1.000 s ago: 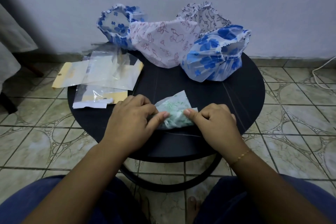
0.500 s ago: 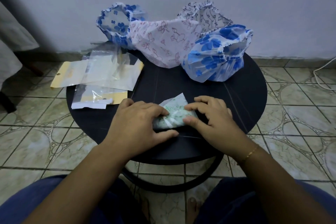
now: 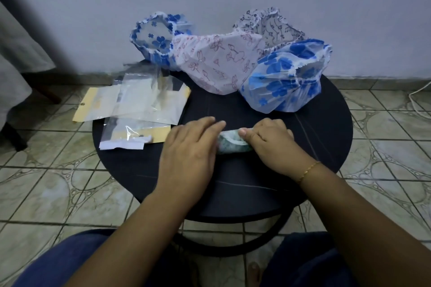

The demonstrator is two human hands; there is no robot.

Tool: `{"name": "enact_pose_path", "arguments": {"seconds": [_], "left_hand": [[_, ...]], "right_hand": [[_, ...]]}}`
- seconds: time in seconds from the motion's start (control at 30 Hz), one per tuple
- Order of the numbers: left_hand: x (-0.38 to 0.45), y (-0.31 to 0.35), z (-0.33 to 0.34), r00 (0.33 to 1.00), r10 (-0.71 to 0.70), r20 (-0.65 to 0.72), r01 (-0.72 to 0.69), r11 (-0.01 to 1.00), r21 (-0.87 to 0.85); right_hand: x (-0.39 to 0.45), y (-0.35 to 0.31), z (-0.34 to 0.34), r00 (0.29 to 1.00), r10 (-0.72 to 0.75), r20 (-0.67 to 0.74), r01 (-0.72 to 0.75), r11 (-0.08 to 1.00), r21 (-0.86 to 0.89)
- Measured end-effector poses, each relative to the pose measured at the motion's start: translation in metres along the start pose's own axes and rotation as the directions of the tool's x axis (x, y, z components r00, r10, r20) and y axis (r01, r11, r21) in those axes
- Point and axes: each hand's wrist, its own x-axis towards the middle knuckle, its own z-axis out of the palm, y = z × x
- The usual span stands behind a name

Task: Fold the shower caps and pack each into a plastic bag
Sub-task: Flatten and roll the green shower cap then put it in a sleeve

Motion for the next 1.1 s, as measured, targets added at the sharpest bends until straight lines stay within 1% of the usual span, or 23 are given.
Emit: {"name": "enact_pose_path", "arguments": {"seconds": [0.07, 0.1, 0.13, 0.2, 0.27, 0.3, 0.33, 0.4, 0.47, 0.5, 0.83, 0.97, 1.1], "left_hand": [[-0.002, 0.004, 0.006, 0.995, 0.048, 0.084, -0.045, 0.998, -0.036], [-0.004, 0.005, 0.009, 0.989, 0.058, 0.134, -0.055, 0.998, -0.025], [-0.005, 0.006, 0.011, 0.982, 0.066, 0.176, -0.065, 0.998, -0.009], [-0.006, 0.005, 0.013, 0.973, 0.081, 0.217, -0.088, 0.996, 0.02], [-0.005, 0.003, 0.013, 0.963, 0.09, 0.254, -0.101, 0.994, 0.032], [-0.005, 0.003, 0.012, 0.957, 0.086, 0.277, -0.097, 0.995, 0.026], [-0.004, 0.003, 0.011, 0.948, 0.078, 0.309, -0.086, 0.996, 0.01], [-0.004, 0.004, 0.01, 0.935, 0.071, 0.349, -0.065, 0.997, -0.029], [-0.004, 0.003, 0.01, 0.929, 0.076, 0.363, -0.07, 0.997, -0.03], [-0.005, 0.003, 0.011, 0.925, 0.078, 0.373, -0.077, 0.997, -0.017], [-0.017, -0.003, 0.001, 0.891, -0.019, 0.453, 0.026, 1.0, -0.009], [-0.027, -0.005, -0.003, 0.882, -0.08, 0.464, 0.078, 0.997, 0.023], [-0.037, -0.005, -0.008, 0.881, -0.182, 0.437, 0.176, 0.983, 0.054]], "right_hand": [[0.005, -0.001, 0.003, 0.997, 0.061, -0.038, -0.061, 0.998, -0.008], [0.005, -0.001, 0.006, 0.994, 0.085, -0.07, -0.087, 0.996, -0.027], [0.006, -0.001, 0.009, 0.988, 0.101, -0.12, -0.108, 0.993, -0.047], [0.002, 0.0, 0.014, 0.958, 0.11, -0.264, -0.129, 0.99, -0.055], [-0.008, -0.004, 0.018, 0.924, 0.046, -0.38, -0.079, 0.994, -0.074], [-0.014, -0.007, 0.02, 0.922, -0.025, -0.387, -0.019, 0.994, -0.109], [-0.02, -0.011, 0.022, 0.929, -0.109, -0.354, 0.059, 0.987, -0.149], [-0.026, -0.017, 0.028, 0.951, -0.234, -0.202, 0.189, 0.958, -0.217], [-0.028, -0.016, 0.035, 0.967, -0.247, -0.059, 0.226, 0.942, -0.247], [-0.027, -0.015, 0.037, 0.971, -0.239, -0.026, 0.225, 0.941, -0.255], [-0.028, -0.012, 0.03, 0.983, -0.157, 0.096, 0.177, 0.948, -0.266], [-0.033, -0.013, 0.027, 0.986, -0.131, 0.107, 0.157, 0.947, -0.281], [-0.039, -0.016, 0.027, 0.993, -0.076, 0.095, 0.102, 0.946, -0.309]]}}
